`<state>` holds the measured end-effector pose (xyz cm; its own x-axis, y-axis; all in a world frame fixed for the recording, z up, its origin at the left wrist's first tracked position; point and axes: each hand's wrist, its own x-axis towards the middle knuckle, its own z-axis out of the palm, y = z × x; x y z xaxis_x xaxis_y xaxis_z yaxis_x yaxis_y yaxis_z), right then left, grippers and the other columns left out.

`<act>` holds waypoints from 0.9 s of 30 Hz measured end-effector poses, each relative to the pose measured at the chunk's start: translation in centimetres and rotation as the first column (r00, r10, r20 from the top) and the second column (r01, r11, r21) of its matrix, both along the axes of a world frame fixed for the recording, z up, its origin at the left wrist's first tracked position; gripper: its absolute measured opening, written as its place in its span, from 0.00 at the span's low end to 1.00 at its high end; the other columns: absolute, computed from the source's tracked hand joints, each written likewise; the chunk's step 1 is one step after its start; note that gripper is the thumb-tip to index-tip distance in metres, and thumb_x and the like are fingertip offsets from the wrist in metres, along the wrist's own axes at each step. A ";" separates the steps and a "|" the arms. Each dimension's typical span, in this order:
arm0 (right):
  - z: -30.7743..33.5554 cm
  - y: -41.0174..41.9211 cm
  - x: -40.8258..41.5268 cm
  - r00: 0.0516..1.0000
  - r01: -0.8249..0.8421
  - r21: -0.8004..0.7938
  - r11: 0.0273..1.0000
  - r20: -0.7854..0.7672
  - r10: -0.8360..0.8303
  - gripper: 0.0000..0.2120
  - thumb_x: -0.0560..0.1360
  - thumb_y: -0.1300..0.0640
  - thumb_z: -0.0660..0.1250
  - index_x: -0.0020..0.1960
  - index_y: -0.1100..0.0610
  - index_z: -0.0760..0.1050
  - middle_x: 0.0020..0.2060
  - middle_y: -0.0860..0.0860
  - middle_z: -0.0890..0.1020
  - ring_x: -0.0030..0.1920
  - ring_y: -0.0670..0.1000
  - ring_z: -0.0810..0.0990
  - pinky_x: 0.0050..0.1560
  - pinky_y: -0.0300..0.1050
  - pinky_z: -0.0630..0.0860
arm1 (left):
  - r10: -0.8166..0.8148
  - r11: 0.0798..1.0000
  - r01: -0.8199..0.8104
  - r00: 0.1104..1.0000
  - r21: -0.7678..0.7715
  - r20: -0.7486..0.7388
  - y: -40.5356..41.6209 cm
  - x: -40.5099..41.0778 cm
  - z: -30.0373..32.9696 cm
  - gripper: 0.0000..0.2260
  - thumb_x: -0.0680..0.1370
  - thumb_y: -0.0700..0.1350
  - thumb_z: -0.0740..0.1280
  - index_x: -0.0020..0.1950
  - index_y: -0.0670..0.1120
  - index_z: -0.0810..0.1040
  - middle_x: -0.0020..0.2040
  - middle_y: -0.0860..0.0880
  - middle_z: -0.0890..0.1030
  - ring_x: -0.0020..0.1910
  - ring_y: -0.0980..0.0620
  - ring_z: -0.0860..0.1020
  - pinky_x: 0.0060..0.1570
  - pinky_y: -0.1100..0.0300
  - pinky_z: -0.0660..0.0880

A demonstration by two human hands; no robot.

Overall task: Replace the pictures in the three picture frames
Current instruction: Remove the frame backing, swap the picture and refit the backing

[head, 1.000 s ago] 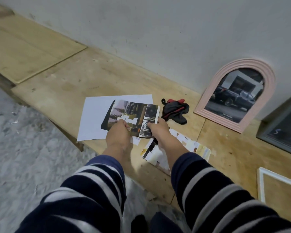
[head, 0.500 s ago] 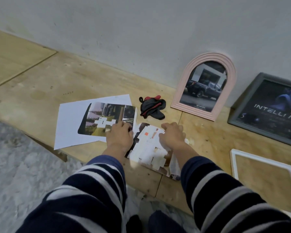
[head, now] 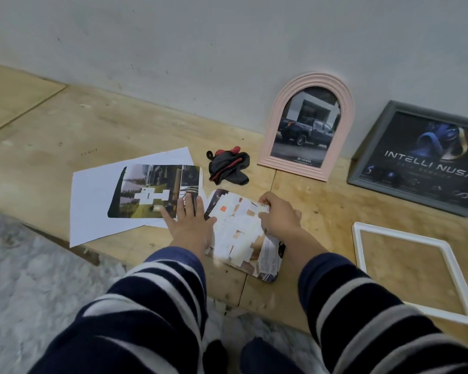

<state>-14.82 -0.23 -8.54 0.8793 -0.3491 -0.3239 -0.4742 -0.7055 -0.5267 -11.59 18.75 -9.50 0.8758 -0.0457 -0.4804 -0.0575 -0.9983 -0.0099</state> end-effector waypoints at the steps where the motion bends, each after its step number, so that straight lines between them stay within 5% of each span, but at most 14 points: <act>1: 0.0 -0.2 0.0 1.000 0.026 0.030 0.999 0.012 -0.027 0.12 0.77 0.58 0.59 0.51 0.41 0.69 0.45 0.49 0.80 0.54 0.59 0.73 0.45 0.48 0.58 | 0.004 1.000 -0.004 1.000 -0.016 0.022 0.1 -0.2 -0.2 0.28 0.82 0.60 0.40 0.78 0.51 0.34 0.78 0.50 0.33 0.77 0.47 0.34 0.70 0.33 0.35; 5: 0.9 -1.9 -0.4 0.997 0.061 0.112 0.992 0.036 -0.065 0.12 0.76 0.56 0.61 0.46 0.38 0.71 0.45 0.48 0.81 0.54 0.57 0.77 0.58 0.51 0.69 | -0.031 0.996 0.043 0.990 -0.083 0.141 -0.8 -0.8 0.2 0.27 0.83 0.57 0.41 0.79 0.49 0.39 0.79 0.51 0.36 0.77 0.50 0.35 0.68 0.33 0.34; 7: 1.8 -3.2 -1.0 0.994 0.080 0.148 0.986 0.061 -0.090 0.14 0.74 0.57 0.63 0.42 0.36 0.72 0.45 0.47 0.81 0.54 0.57 0.78 0.60 0.59 0.73 | -0.054 0.984 0.089 0.974 -0.152 0.218 -1.9 -0.9 0.9 0.25 0.84 0.55 0.45 0.79 0.48 0.47 0.80 0.50 0.45 0.78 0.50 0.43 0.70 0.35 0.37; 9: 2.7 -4.7 -1.7 0.990 0.096 0.116 0.989 0.090 -0.107 0.11 0.75 0.57 0.64 0.44 0.39 0.71 0.49 0.45 0.80 0.57 0.55 0.76 0.61 0.60 0.71 | -0.010 0.942 0.103 0.959 -0.320 0.282 -3.3 -1.1 1.7 0.19 0.84 0.52 0.51 0.72 0.46 0.62 0.73 0.45 0.65 0.72 0.46 0.63 0.71 0.40 0.54; 11: 3.5 -6.5 -2.6 0.981 0.132 0.088 0.987 0.135 -0.143 0.10 0.74 0.56 0.65 0.48 0.41 0.71 0.51 0.44 0.79 0.58 0.55 0.75 0.62 0.58 0.69 | 0.109 0.827 0.075 0.951 -0.557 0.289 -5.0 -1.3 2.4 0.09 0.83 0.49 0.55 0.58 0.46 0.69 0.55 0.43 0.78 0.51 0.43 0.76 0.53 0.48 0.70; 13: 4.2 -8.3 -3.6 0.962 0.194 0.093 0.977 0.175 -0.208 0.09 0.74 0.56 0.67 0.48 0.42 0.72 0.50 0.45 0.80 0.57 0.55 0.76 0.62 0.56 0.70 | 0.172 0.720 0.055 0.951 -0.691 0.256 -6.9 -1.6 2.8 0.07 0.82 0.46 0.57 0.56 0.45 0.71 0.48 0.43 0.80 0.42 0.43 0.75 0.41 0.53 0.70; 19: 6.0 -14.2 -7.7 0.912 0.327 0.147 0.934 0.208 -0.352 0.09 0.69 0.49 0.73 0.46 0.49 0.76 0.46 0.46 0.82 0.48 0.52 0.80 0.53 0.54 0.77 | 0.179 0.666 0.064 0.954 -0.743 0.242 -12.7 -3.7 4.0 0.05 0.82 0.43 0.57 0.54 0.45 0.71 0.46 0.45 0.80 0.44 0.41 0.77 0.40 0.55 0.71; 22: 6.7 -16.8 -10.0 0.877 0.369 0.224 0.902 0.238 -0.417 0.15 0.70 0.50 0.74 0.54 0.51 0.75 0.50 0.48 0.80 0.47 0.50 0.78 0.45 0.45 0.74 | 0.235 0.646 -0.006 0.953 -0.763 0.191 -15.2 -5.2 4.3 0.09 0.81 0.41 0.56 0.60 0.43 0.71 0.53 0.44 0.80 0.45 0.45 0.75 0.43 0.57 0.69; 27: 6.4 -21.8 -14.4 0.820 0.447 0.412 0.794 0.166 -0.547 0.28 0.74 0.58 0.70 0.71 0.52 0.62 0.54 0.50 0.79 0.54 0.54 0.79 0.56 0.52 0.77 | 0.308 0.575 -0.091 0.945 -0.813 0.112 -20.4 -9.0 4.8 0.09 0.81 0.38 0.56 0.60 0.42 0.71 0.57 0.43 0.79 0.46 0.48 0.73 0.44 0.59 0.67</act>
<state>-29.19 -22.07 -2.16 0.6809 -0.6731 -0.2885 -0.5162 -0.1617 -0.8411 -20.61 -1.61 -4.75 0.9830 -0.1203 -0.1388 0.0396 -0.5989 0.7999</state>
